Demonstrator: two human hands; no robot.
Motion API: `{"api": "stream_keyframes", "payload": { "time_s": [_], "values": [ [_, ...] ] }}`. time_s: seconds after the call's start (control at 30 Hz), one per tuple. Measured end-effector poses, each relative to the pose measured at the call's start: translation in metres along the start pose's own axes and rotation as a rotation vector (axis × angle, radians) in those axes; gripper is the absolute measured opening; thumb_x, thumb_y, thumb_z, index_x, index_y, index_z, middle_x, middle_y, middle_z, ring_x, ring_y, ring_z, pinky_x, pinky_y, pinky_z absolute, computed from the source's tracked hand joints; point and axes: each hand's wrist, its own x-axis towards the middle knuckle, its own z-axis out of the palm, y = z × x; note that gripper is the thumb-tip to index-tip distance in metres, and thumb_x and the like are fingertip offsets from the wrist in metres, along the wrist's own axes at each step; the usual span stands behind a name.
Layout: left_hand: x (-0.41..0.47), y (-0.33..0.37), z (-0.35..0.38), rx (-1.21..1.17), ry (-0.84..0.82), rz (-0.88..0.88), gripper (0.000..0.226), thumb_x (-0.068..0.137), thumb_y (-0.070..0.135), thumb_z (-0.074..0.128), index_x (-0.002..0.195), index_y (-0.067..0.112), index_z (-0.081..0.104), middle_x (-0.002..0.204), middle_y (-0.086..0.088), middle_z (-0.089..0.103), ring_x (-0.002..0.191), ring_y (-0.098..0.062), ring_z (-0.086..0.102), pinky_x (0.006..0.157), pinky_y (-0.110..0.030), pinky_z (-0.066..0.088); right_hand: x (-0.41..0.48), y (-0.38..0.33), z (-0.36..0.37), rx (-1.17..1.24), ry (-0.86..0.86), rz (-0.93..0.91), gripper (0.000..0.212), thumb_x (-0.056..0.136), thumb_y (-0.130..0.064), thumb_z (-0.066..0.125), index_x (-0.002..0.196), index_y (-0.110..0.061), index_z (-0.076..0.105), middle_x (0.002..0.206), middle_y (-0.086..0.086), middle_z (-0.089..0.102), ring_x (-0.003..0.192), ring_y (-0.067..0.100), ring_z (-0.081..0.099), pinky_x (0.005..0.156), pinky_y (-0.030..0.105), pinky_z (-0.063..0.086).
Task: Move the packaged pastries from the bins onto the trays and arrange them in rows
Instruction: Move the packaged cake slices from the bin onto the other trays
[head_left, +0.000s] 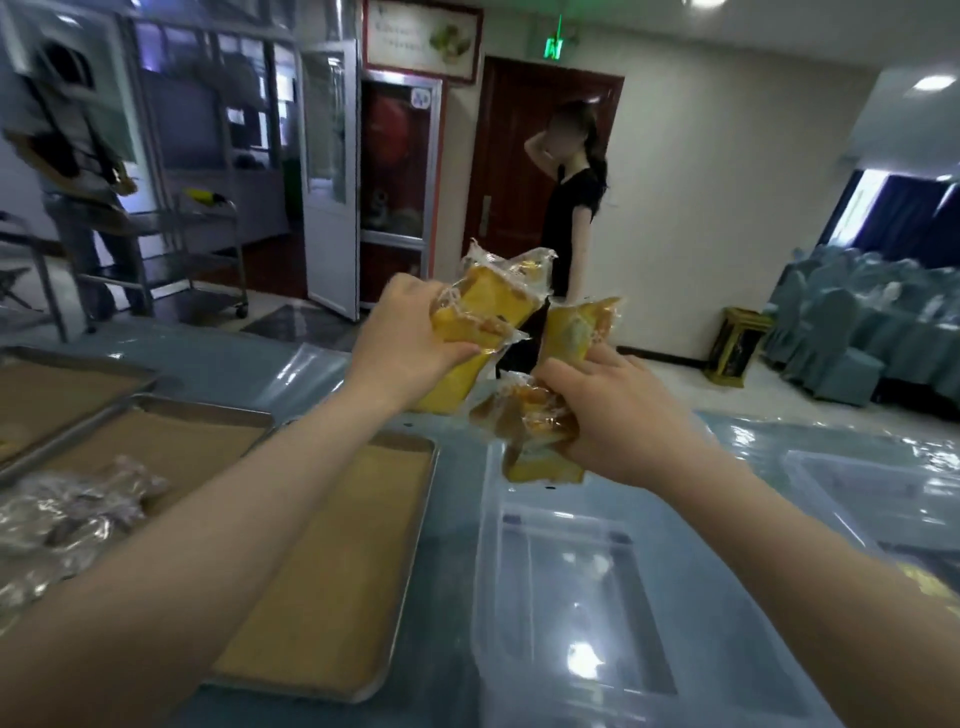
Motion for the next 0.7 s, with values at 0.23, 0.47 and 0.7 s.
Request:
{"api": "stream_keyframes", "payload": {
  "time_s": [0.23,0.47,0.7],
  "values": [
    [-0.066,-0.104,-0.115,0.075,0.03,-0.171,0.039,0.067,0.034,0.081,0.096,0.026,0.056,0.103,0.002,0.044,0.089,-0.01,0.042,0.079,-0.026,0.033,0.051,-0.147,0.018,0.27,0.068,-0.029,0.045,0.074,-0.045,0.067,0.113,-0.032,0.047,0.104,-0.008,0.063,0.1,0.02,0.049,0.084,0.038,0.043],
    [-0.134,-0.217,-0.154,0.137,-0.085,-0.315,0.046,0.064,0.037,0.082,0.103,0.019,0.064,0.106,0.002,0.048,0.091,-0.009,0.04,0.08,-0.025,0.032,0.054,-0.261,0.097,0.438,-0.087,0.051,0.055,0.068,-0.044,0.069,0.116,-0.037,0.044,0.101,-0.01,0.06,0.095,0.017,0.044,0.076,0.034,0.041],
    [-0.162,-0.283,-0.118,0.148,-0.198,-0.416,0.039,0.065,0.042,0.081,0.094,0.03,0.059,0.101,0.013,0.037,0.088,-0.007,0.04,0.076,-0.026,0.033,0.049,-0.301,0.168,0.502,-0.226,0.182,0.056,0.069,-0.04,0.068,0.119,-0.037,0.043,0.11,-0.011,0.06,0.102,0.017,0.042,0.083,0.035,0.039]
  ]
}}
